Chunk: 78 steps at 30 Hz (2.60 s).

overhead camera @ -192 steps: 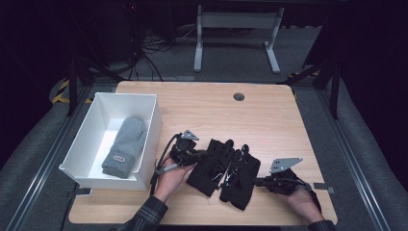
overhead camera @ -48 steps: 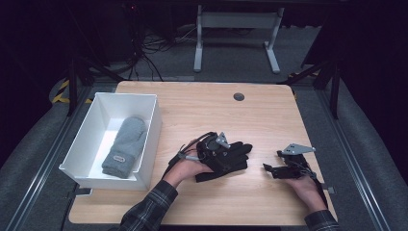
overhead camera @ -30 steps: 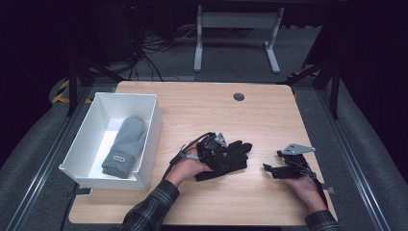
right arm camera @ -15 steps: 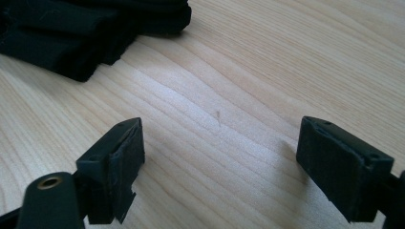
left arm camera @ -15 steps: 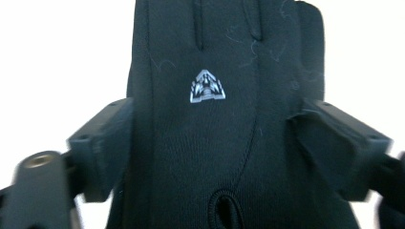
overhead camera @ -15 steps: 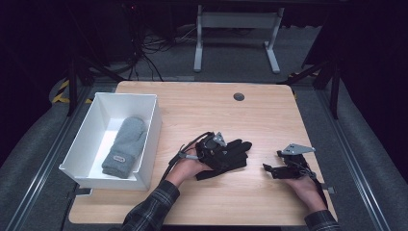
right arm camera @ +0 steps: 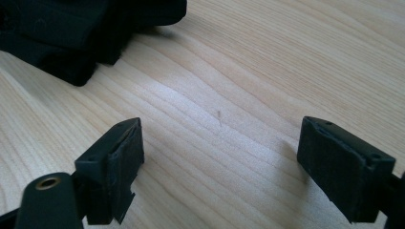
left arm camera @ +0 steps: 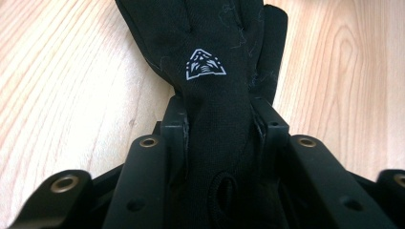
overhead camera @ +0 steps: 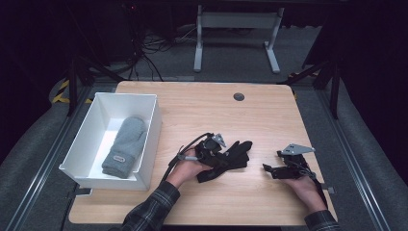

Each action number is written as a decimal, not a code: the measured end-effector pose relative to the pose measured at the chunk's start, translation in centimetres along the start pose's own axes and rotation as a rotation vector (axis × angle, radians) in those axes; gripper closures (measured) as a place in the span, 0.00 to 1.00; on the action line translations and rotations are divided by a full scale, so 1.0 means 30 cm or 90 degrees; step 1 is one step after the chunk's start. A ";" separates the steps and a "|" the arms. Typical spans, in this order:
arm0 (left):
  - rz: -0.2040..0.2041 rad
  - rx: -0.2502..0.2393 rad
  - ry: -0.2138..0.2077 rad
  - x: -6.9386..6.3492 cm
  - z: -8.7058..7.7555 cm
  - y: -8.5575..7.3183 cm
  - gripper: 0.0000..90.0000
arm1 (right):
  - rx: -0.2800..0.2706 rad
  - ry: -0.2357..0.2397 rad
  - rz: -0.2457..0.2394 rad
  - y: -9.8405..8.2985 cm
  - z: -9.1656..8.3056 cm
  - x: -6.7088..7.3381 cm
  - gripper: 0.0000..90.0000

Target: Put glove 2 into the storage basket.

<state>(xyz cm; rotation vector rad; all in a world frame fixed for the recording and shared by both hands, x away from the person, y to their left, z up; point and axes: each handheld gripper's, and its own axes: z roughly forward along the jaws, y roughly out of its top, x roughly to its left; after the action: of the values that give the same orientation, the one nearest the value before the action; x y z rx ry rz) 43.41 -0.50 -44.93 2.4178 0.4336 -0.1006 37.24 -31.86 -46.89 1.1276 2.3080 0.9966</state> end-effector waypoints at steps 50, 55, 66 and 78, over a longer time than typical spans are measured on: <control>-0.104 -0.087 0.107 -0.071 -0.580 0.090 0.74 | 0.001 0.000 -0.001 0.000 -0.001 0.001 0.18; -0.127 -0.107 0.139 -0.047 -0.672 0.040 0.74 | 0.003 0.001 -0.003 0.000 0.001 0.002 0.15; -0.180 -0.127 0.199 -0.005 -0.805 -0.072 0.74 | 0.026 0.004 -0.007 0.007 0.014 0.012 0.00; -0.255 -0.135 0.277 0.057 -0.928 -0.239 0.74 | 0.027 0.004 -0.007 0.007 0.014 0.011 0.00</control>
<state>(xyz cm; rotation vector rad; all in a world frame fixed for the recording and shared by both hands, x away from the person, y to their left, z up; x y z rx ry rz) 41.53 22.79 -28.10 2.1069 1.0665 0.2889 37.38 -31.33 -47.03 1.1292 2.3474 0.9535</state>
